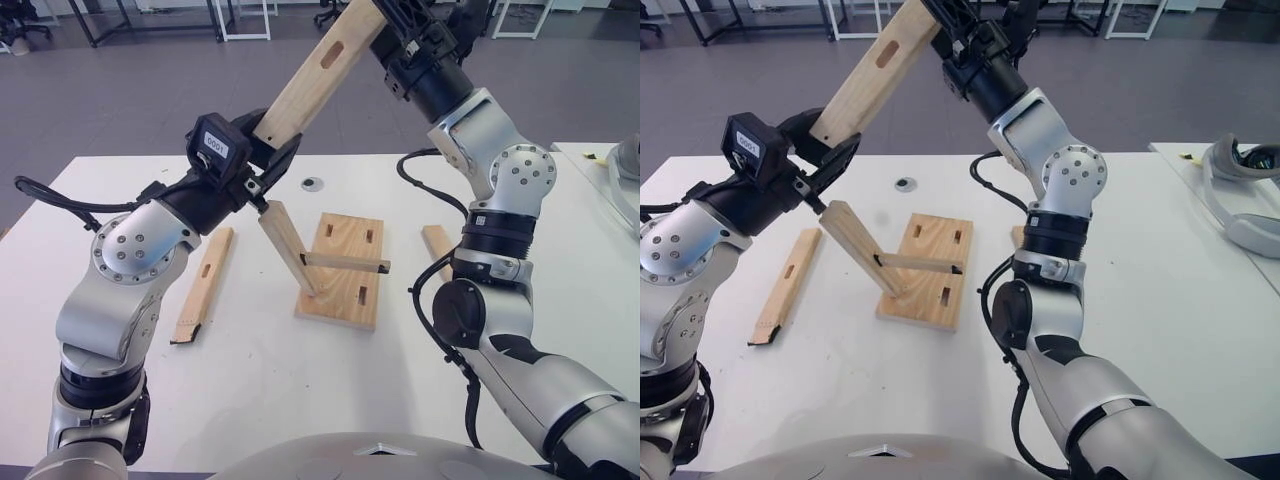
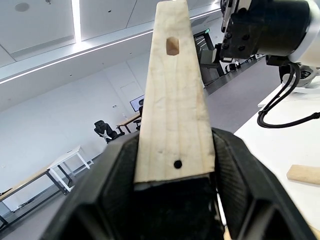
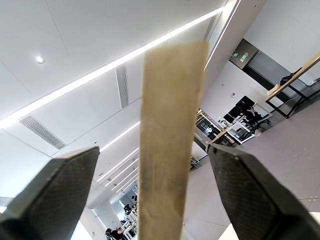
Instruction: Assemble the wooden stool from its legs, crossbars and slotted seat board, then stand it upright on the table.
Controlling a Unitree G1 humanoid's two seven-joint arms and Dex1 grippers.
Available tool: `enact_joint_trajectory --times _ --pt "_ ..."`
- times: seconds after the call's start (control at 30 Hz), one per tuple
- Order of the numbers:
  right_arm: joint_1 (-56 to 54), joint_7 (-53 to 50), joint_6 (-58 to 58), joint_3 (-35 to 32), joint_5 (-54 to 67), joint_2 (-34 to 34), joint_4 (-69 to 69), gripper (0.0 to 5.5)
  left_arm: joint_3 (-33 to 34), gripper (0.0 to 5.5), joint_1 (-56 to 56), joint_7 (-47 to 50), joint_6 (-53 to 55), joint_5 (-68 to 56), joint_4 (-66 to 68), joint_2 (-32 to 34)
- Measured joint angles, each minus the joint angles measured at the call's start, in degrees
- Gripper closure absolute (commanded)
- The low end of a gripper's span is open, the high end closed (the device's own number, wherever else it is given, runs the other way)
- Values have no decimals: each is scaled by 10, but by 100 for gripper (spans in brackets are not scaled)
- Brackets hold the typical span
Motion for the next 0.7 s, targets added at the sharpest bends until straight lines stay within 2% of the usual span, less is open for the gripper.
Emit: enact_joint_trajectory --times 0.2,0.47,0.6,0.63,0.7 --pt "0 -34 -5 -11 30 -4 1 312 0 342 11 -7 -2 1 0 0" --pt "0 -46 -8 2 30 -22 0 447 0 342 11 -6 -3 4 -1 0" --pt "1 -52 -13 11 28 -22 -8 448 -4 342 12 -7 -3 19 0 0" --pt "1 -58 -16 15 24 -22 -16 448 -6 305 12 -6 -3 23 1 0" --pt "3 -67 -35 23 0 -23 -30 449 -2 275 12 0 0 25 6 -1"
